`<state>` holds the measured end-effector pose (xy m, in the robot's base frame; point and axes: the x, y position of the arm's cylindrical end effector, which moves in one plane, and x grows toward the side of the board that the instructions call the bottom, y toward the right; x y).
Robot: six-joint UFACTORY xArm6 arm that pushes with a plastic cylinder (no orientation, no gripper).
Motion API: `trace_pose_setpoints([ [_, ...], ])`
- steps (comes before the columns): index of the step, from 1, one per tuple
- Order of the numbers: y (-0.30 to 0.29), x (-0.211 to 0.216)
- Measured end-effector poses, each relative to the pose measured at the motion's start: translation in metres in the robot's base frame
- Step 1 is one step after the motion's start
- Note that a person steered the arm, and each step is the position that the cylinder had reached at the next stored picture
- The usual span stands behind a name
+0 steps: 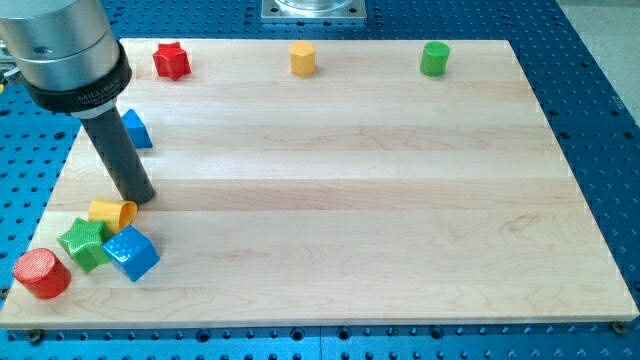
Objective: Move the blue triangle to the bottom left of the board
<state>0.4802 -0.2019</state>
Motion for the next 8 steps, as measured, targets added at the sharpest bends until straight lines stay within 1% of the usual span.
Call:
trace_pose_setpoints([
  [1, -0.045, -0.039],
  [2, -0.101, -0.067],
  [3, -0.052, -0.136],
  [4, 0.004, -0.119],
  [5, 0.006, -0.016],
  [6, 0.019, -0.085],
  [7, 0.008, -0.164],
  [8, -0.002, -0.083],
])
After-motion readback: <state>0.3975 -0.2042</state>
